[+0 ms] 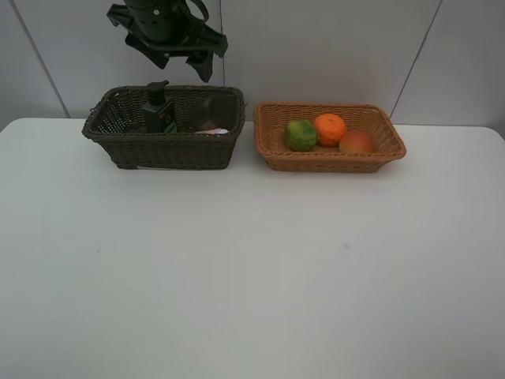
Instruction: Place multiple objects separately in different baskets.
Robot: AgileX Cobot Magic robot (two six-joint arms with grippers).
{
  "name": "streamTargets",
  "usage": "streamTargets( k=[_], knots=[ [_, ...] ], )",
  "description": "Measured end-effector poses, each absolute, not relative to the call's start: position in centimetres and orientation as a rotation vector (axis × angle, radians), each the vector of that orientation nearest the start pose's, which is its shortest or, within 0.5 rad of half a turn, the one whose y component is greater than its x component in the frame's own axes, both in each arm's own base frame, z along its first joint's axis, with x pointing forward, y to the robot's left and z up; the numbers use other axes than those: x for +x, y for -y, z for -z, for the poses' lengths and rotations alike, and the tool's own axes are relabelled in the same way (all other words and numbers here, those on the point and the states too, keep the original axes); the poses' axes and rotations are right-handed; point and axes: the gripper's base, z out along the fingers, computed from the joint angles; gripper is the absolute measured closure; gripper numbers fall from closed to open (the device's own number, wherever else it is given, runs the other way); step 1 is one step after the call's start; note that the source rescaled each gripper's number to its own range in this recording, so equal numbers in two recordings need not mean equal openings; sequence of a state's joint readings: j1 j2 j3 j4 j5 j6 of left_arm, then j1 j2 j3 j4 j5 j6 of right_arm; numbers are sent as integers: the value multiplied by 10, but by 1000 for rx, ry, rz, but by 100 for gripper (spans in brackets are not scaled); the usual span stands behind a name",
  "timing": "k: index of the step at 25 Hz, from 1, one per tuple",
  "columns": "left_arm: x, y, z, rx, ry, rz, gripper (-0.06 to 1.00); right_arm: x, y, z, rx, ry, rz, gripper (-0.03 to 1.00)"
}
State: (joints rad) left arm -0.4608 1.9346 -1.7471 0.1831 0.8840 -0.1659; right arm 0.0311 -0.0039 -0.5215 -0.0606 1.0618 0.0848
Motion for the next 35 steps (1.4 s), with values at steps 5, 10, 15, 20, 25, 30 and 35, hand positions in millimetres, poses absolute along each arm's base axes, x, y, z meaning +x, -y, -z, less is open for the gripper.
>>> streamTargets(
  k=[5, 10, 15, 20, 25, 30, 35],
  knots=[
    [370, 126, -322, 316, -2542, 65, 9, -8, 5, -283, 58, -2018, -1, 11],
    [320, 59, -339, 134, -2549, 22, 9, -8, 5, -283, 58, -2018, -1, 11],
    [245, 18, -355, 12, -2482, -14, 9, -8, 5, -283, 58, -2018, -1, 11],
    [173, 9, -363, 26, -2386, -21, 7, -8, 5, -283, 58, -2018, -1, 11],
    [105, 3, -355, 19, -2366, -21, 0, -8, 5, -283, 58, -2018, -1, 11],
    [43, -3, -341, 7, -2265, -9, 0, -8, 5, -283, 58, -2018, -1, 11],
    [1, -6, -321, 0, -2108, 6, 0, -8, 5, -283, 58, -2018, -1, 11]
  ],
)
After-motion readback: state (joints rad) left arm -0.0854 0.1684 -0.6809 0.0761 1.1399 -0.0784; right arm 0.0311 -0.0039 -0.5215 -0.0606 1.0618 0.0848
